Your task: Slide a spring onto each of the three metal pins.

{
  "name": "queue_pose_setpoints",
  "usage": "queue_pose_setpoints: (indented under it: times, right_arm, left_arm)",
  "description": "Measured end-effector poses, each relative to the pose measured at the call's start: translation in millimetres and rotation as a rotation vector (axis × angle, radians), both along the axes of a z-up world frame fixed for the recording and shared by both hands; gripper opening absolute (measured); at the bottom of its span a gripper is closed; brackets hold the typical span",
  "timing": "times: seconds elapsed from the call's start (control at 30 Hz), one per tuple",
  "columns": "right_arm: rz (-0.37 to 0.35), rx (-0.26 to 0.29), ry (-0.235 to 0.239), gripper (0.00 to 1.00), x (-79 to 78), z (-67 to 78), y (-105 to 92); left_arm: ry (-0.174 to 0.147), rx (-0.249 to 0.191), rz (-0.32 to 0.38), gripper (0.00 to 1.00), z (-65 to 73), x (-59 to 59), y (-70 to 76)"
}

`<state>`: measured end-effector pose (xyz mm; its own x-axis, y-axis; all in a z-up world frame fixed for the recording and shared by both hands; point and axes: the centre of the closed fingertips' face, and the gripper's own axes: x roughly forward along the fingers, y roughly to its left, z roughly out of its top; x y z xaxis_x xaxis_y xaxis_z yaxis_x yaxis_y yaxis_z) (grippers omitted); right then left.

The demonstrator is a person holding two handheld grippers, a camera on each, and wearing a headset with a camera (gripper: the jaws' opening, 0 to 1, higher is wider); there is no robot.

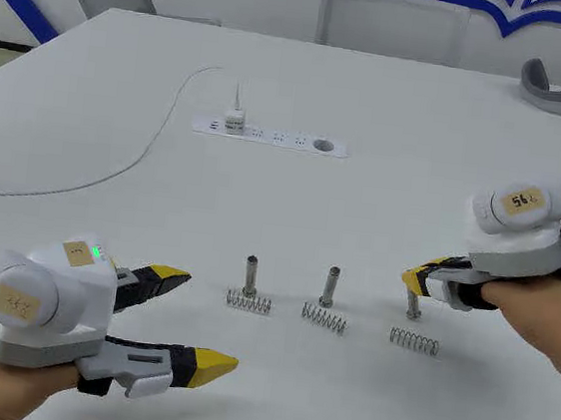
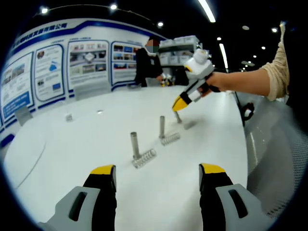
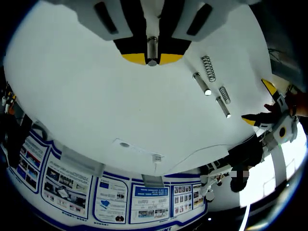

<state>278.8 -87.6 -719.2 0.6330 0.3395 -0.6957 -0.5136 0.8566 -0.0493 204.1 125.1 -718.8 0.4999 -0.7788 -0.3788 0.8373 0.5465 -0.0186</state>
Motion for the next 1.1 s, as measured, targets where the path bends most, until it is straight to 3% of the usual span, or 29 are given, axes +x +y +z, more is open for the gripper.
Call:
queue_pose_setpoints:
  times: [1.1]
  right_arm:
    - [0.005, -0.008, 0.001, 0.09, -18.2, -0.5, -9.7]
  left_arm:
    - [-0.003, 0.005, -0.011, 0.71, 1.7, -3.5, -2.0]
